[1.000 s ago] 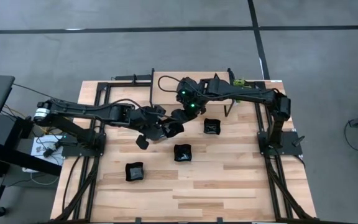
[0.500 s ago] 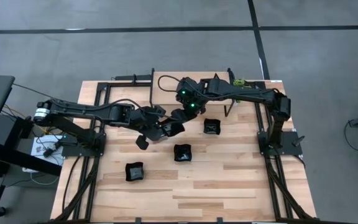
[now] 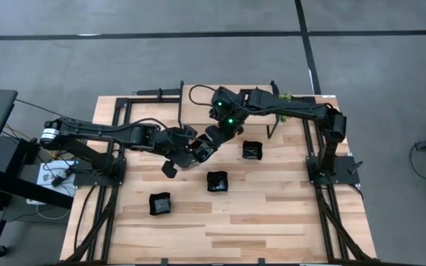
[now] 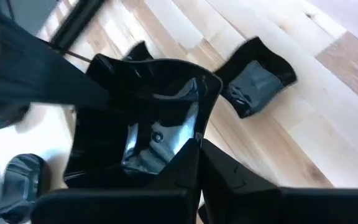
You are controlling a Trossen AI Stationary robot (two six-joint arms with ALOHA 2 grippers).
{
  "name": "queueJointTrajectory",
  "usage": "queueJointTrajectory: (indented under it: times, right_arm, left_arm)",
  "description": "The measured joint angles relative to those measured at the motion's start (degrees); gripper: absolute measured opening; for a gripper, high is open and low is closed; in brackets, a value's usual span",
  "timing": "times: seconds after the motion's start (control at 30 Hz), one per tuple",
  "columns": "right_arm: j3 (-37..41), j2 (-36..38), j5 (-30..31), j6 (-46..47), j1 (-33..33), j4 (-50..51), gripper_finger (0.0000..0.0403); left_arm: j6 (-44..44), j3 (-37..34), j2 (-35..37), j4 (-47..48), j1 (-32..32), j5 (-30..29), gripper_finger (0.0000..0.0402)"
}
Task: Pick & Place Mini shaped plates
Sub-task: Put the distorted square plate on top of the shelf
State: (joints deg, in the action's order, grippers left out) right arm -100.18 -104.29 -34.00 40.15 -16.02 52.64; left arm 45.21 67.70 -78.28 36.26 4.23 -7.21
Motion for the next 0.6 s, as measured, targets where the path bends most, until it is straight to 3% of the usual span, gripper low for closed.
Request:
queueJointTrajectory:
  times: [0.2,0.6]
  right_arm:
    - [0.0,0.4,-5.1,0.0,-2.3,0.1,0.0091]
    - [0.0,4.7,-0.1,-5.4,-5.9,4.1,0.0093]
  left_arm:
    - [0.0,0.0,0.0,4.8,0.2,-0.4,0.0009]
    - [-4.1,0.0,2.9,10.1,0.6,-3.9,0.0007]
